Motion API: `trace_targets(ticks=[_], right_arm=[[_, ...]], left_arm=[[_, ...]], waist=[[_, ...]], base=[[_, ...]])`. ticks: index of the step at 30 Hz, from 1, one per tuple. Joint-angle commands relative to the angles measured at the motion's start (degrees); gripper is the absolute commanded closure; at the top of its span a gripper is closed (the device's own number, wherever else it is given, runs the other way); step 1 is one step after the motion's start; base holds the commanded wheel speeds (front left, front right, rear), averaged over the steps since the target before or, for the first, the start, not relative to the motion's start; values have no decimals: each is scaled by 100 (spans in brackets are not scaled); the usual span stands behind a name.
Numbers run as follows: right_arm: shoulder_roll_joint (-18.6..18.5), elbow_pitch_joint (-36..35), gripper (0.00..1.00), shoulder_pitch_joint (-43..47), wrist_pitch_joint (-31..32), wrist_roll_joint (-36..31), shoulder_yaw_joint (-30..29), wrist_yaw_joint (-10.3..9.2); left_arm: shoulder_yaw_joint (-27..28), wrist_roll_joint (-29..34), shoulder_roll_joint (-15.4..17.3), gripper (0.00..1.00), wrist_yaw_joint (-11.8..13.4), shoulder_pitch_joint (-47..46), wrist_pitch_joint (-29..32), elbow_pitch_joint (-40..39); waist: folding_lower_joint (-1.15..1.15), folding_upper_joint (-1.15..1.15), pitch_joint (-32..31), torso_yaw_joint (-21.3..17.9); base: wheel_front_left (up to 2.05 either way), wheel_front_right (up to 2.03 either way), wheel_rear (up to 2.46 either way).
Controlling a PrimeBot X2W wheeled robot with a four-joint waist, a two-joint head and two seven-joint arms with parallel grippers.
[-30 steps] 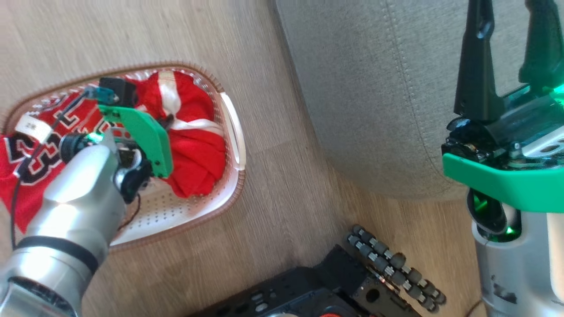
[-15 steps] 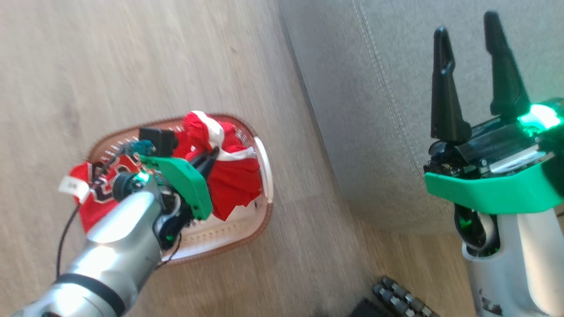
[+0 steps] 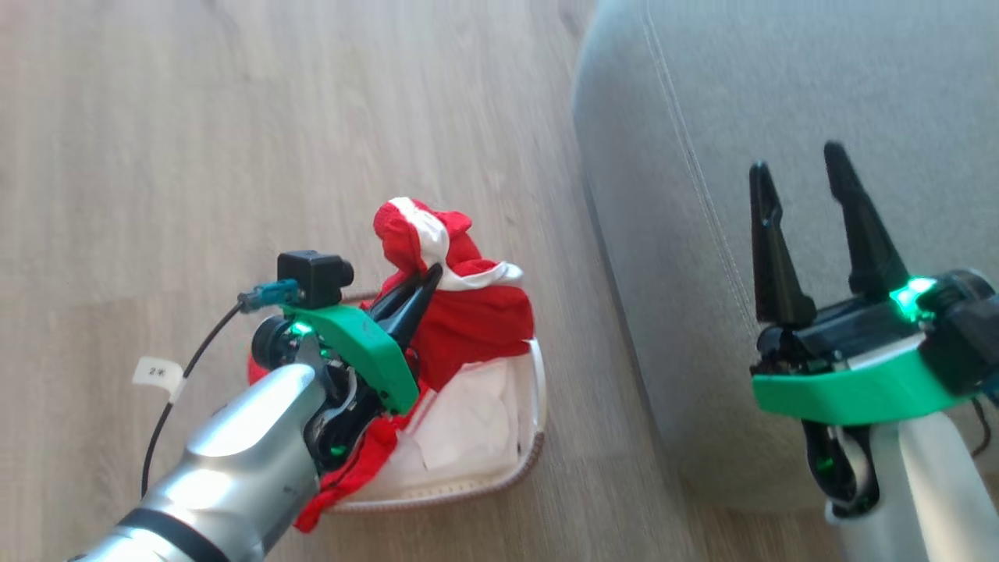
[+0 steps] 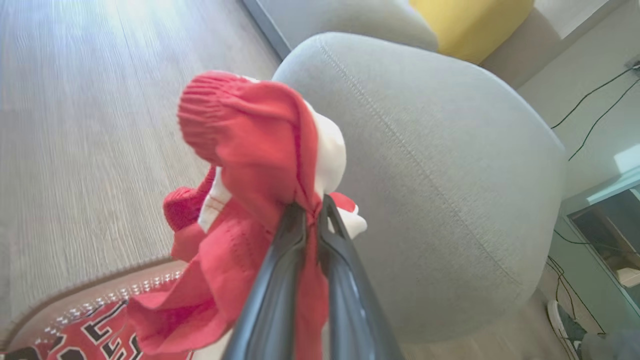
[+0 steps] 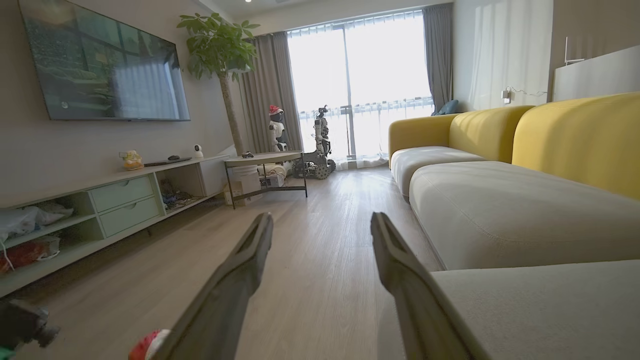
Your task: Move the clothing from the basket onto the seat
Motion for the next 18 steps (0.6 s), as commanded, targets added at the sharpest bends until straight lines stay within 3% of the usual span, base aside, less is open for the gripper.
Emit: trace_targets(ticks=[1,8,18], right_arm=[[-105,-136,0,51,-28,53,124,42],[-186,18,0,319,-28,137,256,42],[-325,324,0,646,-28,248,624,42]], left_arm=[[271,94,192,100,-35,-103,-94,-273],[545,343,346,100,128,-123,-118,-986],[741,639,793,100,611,-330,6,-2446]], waist=[[0,-1,-504,350],[0,-1,-912,523],[0,-1,-1282,658]], base=[[0,0,0],[0,0,0],[0,0,0]])
